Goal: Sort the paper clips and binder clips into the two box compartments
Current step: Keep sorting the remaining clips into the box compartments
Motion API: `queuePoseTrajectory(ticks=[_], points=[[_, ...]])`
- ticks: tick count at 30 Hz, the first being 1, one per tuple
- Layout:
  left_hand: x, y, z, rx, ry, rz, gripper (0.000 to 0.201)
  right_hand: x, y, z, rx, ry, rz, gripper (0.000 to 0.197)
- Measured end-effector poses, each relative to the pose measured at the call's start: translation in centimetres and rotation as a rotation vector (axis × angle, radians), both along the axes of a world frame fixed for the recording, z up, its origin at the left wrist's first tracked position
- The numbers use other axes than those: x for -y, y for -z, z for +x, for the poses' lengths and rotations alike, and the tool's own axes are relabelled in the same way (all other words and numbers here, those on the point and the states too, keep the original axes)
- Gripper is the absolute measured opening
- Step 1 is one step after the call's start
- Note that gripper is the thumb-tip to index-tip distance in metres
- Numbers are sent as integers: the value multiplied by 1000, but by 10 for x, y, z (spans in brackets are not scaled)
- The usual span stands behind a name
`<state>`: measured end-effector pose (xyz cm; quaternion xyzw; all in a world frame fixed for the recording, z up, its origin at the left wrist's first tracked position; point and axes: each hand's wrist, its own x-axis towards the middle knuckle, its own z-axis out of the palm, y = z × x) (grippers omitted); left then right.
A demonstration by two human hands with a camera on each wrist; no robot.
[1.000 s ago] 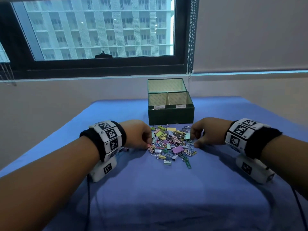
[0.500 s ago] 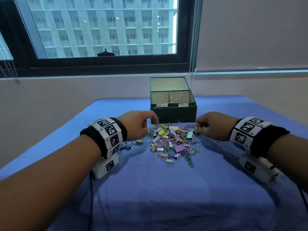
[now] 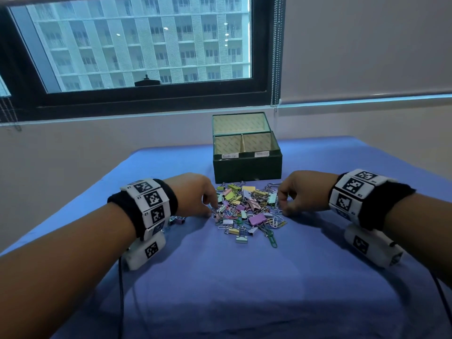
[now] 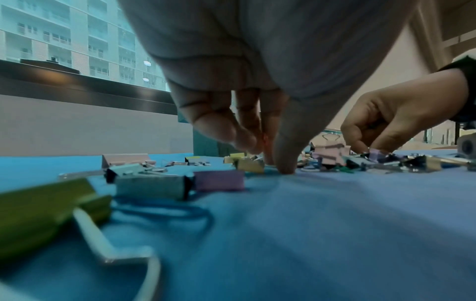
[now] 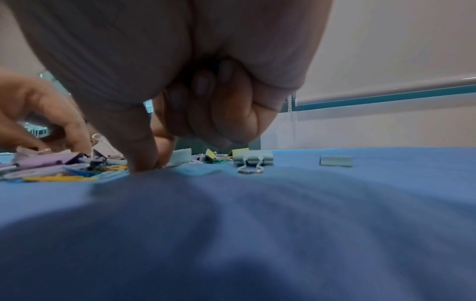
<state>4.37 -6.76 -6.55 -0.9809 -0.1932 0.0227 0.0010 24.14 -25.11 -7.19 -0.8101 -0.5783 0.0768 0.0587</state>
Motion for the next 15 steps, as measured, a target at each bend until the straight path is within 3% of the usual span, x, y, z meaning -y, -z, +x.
queuePoseTrajectory(ticks=[11,15], points=[[-4,2,0,-9,-99,-24,12,-4,-5,0,22,56,71,19],[-6,1,2,34,-86,11,16,-21,-27,5,-6,58,3,14]])
